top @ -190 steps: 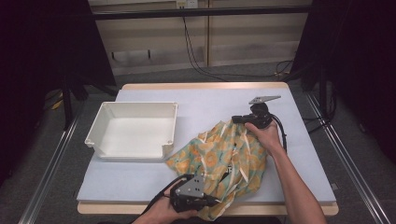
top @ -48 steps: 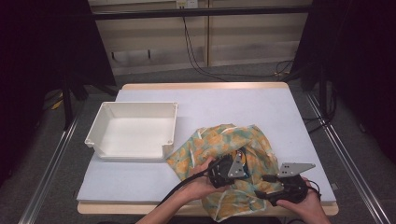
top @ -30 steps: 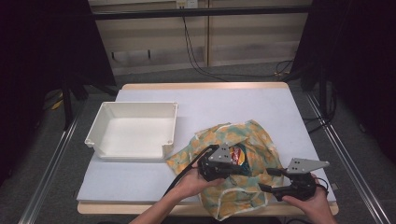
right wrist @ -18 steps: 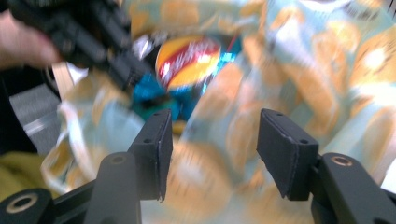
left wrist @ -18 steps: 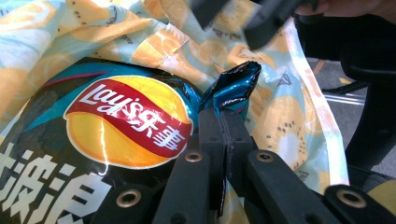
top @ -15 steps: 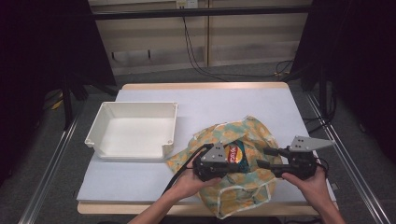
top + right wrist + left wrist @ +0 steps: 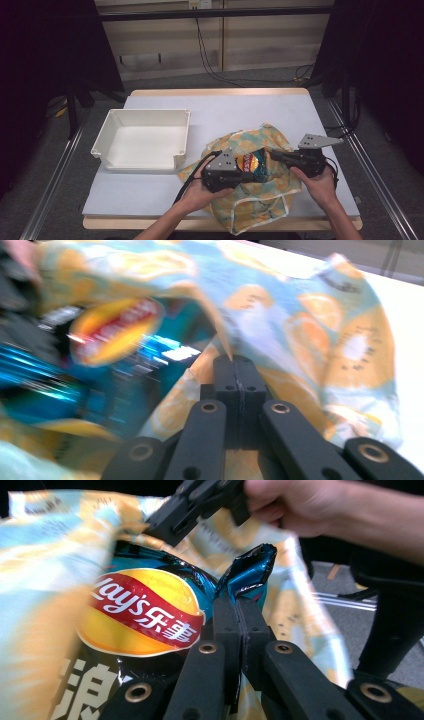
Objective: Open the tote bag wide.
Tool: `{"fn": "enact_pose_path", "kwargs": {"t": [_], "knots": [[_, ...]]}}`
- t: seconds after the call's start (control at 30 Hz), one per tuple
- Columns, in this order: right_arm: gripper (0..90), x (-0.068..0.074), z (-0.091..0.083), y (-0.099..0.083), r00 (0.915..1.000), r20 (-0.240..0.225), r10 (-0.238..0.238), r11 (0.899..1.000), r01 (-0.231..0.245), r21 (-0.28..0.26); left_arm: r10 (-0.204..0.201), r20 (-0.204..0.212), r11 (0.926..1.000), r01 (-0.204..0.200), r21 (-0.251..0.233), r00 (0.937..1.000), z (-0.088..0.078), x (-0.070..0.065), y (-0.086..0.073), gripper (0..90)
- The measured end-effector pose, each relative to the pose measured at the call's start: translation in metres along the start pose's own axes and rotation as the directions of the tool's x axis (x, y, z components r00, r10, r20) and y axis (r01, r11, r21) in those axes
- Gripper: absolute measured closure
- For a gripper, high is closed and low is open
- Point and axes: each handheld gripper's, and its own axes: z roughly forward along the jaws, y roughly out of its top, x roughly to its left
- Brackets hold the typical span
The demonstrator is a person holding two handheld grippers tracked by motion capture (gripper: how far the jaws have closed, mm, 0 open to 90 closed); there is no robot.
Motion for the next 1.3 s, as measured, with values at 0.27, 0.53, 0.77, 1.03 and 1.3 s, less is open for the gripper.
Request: {"fn": "enact_pose_path", "kwargs": {"t": [0.27,0.53,0.77,1.03,1.3], "knots": [[90.0,-0.026,0.005,-0.013,0.9962,0.074,0.047,0.999,-0.048,0.002,0.038,0.067,0.9984,-0.035,-0.045,0.997,-0.009,-0.01,0.008,89.5],[90.0,-0.044,0.01,-0.03,0.9892,0.122,0.082,0.996,-0.086,0.033,0.044,0.064,0.9952,-0.038,-0.091,0.997,-0.017,-0.012,0.014,89.6],[90.0,-0.05,0.013,-0.037,0.985,0.156,0.074,0.994,-0.086,0.069,0.049,0.061,0.9917,-0.041,-0.122,0.9969,-0.025,-0.01,0.018,89.7],[90.0,-0.038,0.012,-0.028,0.9926,0.112,0.045,0.999,-0.048,0.022,0.011,0.022,0.9906,-0.008,-0.136,0.9997,-0.028,-0.001,0.028,89.4],[90.0,-0.025,0.016,-0.023,0.9982,0.06,0.002,1.0,-0.004,0.022,-0.012,-0.001,0.9883,0.012,-0.152,0.9999,-0.026,0.007,0.04,89.1]]}}
